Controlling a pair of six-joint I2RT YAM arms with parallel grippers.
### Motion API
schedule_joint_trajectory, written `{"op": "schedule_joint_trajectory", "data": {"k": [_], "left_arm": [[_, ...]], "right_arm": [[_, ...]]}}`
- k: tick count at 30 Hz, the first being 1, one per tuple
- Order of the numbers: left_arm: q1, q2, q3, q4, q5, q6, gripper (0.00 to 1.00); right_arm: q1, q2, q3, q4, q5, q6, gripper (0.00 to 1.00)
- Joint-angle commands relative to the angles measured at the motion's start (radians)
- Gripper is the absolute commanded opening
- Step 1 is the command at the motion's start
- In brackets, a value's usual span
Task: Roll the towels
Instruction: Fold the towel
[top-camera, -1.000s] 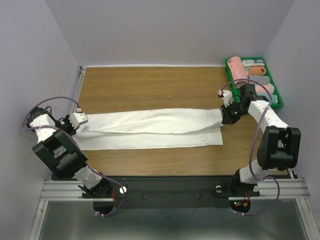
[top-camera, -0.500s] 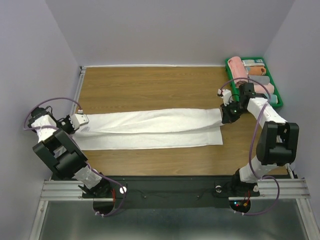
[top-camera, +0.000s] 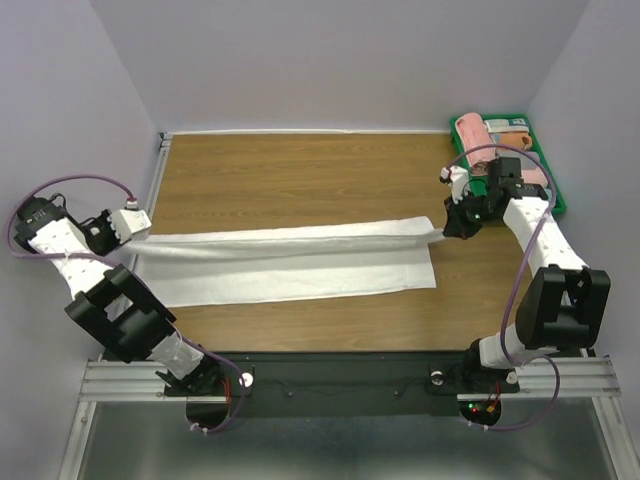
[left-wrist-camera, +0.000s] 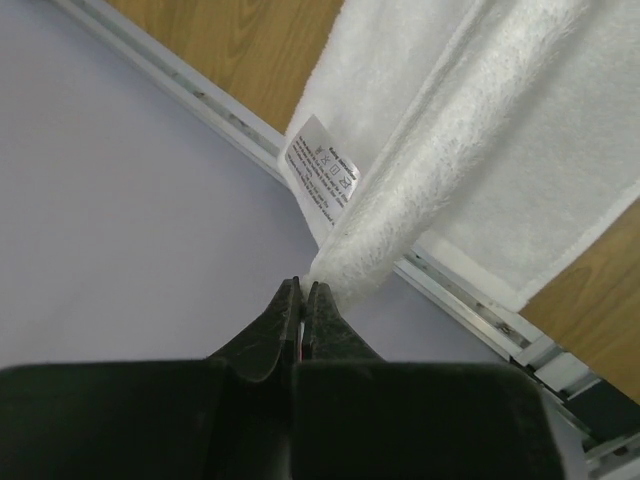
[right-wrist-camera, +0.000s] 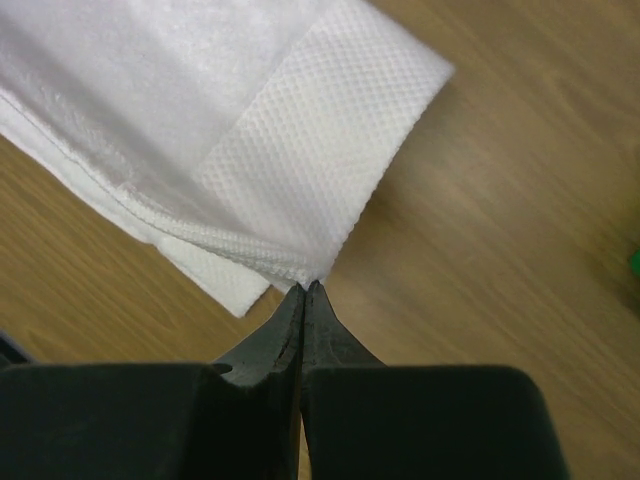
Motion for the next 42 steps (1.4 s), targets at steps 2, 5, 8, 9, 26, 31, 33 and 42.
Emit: {"op": "schedule_joint_trajectory", "data": {"k": [2,5,8,9,26,31,33,42], "left_arm": [[0.052,-0.041,-0.101,-0.021,-0.076,0.126,0.00],[0.052,-0.068,-0.221,0.066,-0.125,0.134,0.00],[0.052,-0.084,-0.331,0.146,-0.174,0.146,0.00],[0.052,-0.084,-0.353,0.172,-0.180,0.146,0.00],[0.055,-0.045,-0.333,0.214,-0.180,0.071,0.00],[0.055,-0.067,-0.258,0.149,-0.148,0.088,0.00],[0.060,-0.075,-0.223,0.122,-0.144,0.096,0.00],[0.078,-0.078,-0.316,0.175,-0.208,0.148,0.00]], "right_arm": [[-0.017,-0.005,-0.105,-0.037,0.027,-0.081,0.01],[-0.017,0.010,-0.128,-0.013,0.029,-0.077,0.01],[-0.016,0.052,-0.142,0.017,0.035,-0.069,0.01],[-0.016,0.064,-0.141,0.018,0.035,-0.068,0.01],[-0.006,0.058,-0.145,0.017,0.021,-0.065,0.01],[-0.006,0.011,-0.078,-0.014,0.018,-0.052,0.00],[-0.008,-0.006,-0.065,-0.032,0.004,-0.064,0.01],[-0.005,-0.002,-0.199,-0.081,-0.020,-0.155,0.01]]}}
